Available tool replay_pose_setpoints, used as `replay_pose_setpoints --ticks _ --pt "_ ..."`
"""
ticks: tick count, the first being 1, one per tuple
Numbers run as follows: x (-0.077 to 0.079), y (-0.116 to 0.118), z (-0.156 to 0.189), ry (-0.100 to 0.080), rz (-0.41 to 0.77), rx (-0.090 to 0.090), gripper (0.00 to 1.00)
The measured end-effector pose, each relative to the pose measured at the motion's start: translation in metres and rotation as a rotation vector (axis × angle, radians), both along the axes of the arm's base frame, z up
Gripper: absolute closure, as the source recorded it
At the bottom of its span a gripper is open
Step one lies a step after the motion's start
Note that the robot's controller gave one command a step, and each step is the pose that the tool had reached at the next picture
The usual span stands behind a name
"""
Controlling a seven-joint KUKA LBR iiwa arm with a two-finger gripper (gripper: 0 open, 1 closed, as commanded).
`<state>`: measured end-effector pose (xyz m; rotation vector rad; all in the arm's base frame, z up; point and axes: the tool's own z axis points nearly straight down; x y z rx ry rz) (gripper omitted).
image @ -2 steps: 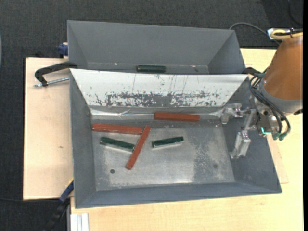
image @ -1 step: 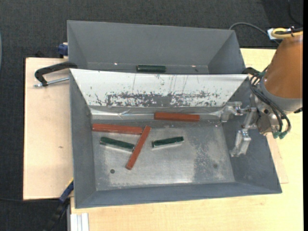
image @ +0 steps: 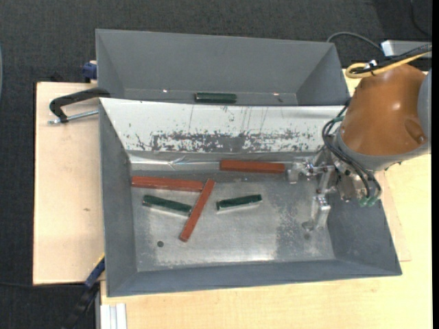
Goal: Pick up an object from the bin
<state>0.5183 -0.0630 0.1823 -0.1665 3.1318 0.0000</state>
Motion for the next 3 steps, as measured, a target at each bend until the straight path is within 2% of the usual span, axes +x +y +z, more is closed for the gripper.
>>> replay_pose_setpoints --ticks 1,2,3 --pt "0.063 0.053 -0.021 -0.006 0.016 0.001 0.0" --pt "0.053 0.068 -0.048 0.003 0.103 0.0 0.0" --pt "0.069 0.114 -0.113 0.003 0.019 0.002 0.0"
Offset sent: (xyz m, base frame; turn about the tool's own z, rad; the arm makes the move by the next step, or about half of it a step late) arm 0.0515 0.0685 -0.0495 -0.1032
